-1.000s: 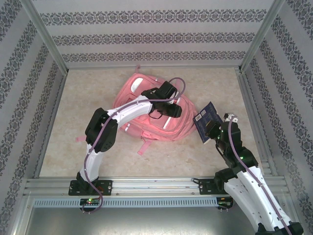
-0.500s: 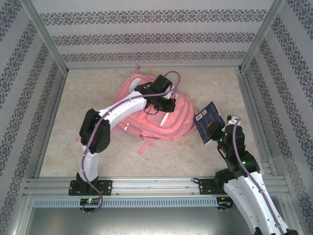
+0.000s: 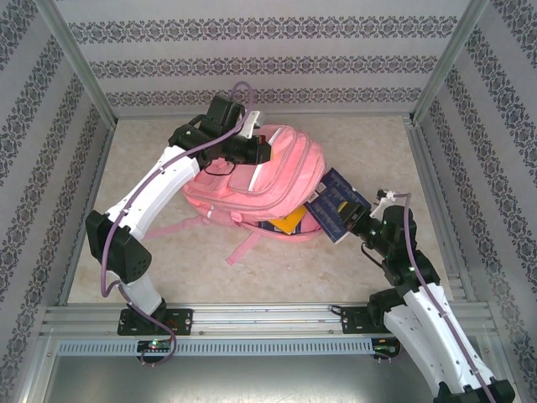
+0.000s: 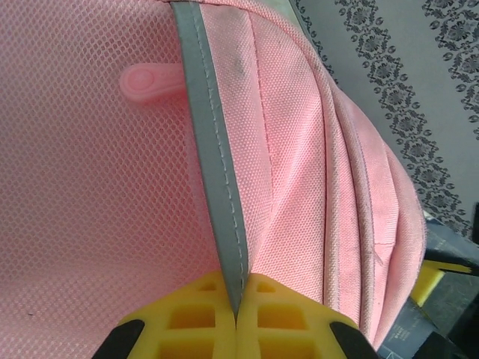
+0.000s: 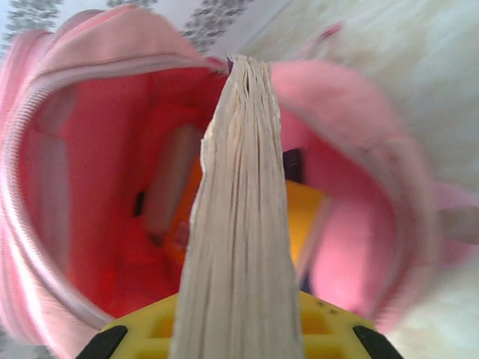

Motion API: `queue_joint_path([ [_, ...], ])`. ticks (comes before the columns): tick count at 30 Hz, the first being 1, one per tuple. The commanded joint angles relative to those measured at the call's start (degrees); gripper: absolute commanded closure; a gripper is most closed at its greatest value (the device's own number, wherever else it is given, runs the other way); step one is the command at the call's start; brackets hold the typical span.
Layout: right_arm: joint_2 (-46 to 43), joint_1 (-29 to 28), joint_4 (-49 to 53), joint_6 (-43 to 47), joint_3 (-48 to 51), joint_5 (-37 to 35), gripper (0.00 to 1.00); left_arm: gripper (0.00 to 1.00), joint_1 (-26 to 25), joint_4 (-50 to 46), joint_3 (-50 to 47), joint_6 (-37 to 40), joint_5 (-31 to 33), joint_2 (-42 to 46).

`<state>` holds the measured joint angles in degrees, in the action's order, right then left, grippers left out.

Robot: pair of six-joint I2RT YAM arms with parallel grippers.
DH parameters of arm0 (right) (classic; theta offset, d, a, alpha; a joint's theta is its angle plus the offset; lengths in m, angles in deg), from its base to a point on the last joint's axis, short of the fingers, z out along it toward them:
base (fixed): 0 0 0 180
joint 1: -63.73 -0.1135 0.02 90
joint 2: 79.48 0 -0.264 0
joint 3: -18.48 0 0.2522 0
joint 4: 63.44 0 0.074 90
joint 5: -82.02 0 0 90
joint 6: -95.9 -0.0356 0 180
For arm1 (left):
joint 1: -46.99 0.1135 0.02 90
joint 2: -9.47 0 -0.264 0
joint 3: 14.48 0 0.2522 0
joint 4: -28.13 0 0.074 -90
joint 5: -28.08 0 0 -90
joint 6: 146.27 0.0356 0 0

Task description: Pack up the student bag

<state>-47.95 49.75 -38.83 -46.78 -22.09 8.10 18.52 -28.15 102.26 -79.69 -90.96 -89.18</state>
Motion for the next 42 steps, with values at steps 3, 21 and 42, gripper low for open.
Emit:
queue_joint_path([
  [3, 6.38, 0.01, -24.13, -14.27, 3.85, 12.05, 1.0, 1.0, 1.64, 3.14, 1.31, -1.97, -5.53, 2.15],
  [21, 50.76, -11.51, -52.82, -14.2, -10.19, 10.64, 1.0, 1.0, 2.97, 4.94, 0.12, -2.32, -10.46, 3.29],
  [42, 62.77, -11.71, -41.18, -1.52, -16.99, 4.84, 0.28, 1.0, 5.15, 13.74, -5.0, -8.81, -10.7, -0.29],
])
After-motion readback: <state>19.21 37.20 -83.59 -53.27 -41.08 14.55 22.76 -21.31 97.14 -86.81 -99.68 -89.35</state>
